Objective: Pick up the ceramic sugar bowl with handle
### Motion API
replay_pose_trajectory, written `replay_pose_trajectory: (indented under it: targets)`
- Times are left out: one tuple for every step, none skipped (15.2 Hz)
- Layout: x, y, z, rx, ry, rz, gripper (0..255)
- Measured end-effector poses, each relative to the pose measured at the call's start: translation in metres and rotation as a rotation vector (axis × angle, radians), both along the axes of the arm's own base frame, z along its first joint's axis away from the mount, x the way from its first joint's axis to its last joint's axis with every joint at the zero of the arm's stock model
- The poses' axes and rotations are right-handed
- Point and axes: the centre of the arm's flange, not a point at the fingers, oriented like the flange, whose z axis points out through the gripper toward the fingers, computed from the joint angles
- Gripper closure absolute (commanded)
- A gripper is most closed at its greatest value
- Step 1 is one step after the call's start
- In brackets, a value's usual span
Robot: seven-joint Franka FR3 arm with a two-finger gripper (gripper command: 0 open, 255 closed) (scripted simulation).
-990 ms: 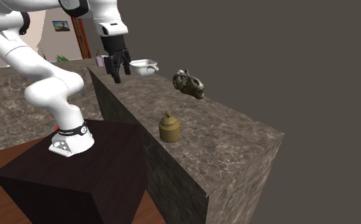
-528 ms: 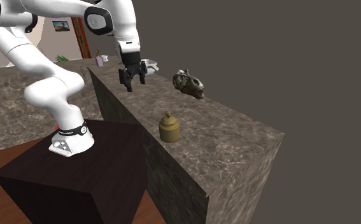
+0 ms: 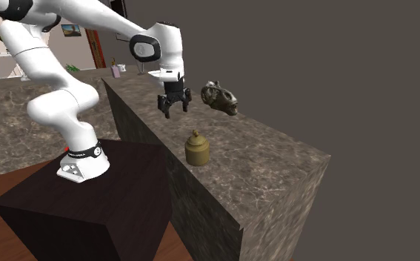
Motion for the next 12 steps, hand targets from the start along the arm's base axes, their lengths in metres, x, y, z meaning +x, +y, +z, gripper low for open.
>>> replay_pose_trajectory:
  targets:
    - [0.009,0.007,-0.009,-0.002,0.007,-0.045,0]
    - [0.016,0.014,-0.019,-0.004,0.013,-0.089,0]
    - [0.025,0.018,-0.031,-0.006,0.020,-0.135,0]
    - [0.033,0.023,-0.040,-0.008,0.026,-0.179,0]
    - [0.040,0.028,-0.051,-0.010,0.033,-0.223,0]
    - [0.049,0.033,-0.058,-0.013,0.040,-0.268,0]
    - [0.058,0.036,-0.068,-0.015,0.046,-0.312,0]
    - [0.066,0.040,-0.076,-0.017,0.053,-0.358,0]
    - [0.071,0.042,-0.083,-0.018,0.056,-0.384,0]
    - [0.072,0.043,-0.088,-0.018,0.058,-0.398,0]
    - [0.072,0.042,-0.093,-0.018,0.059,-0.405,0]
    - [0.073,0.043,-0.099,-0.019,0.059,-0.409,0]
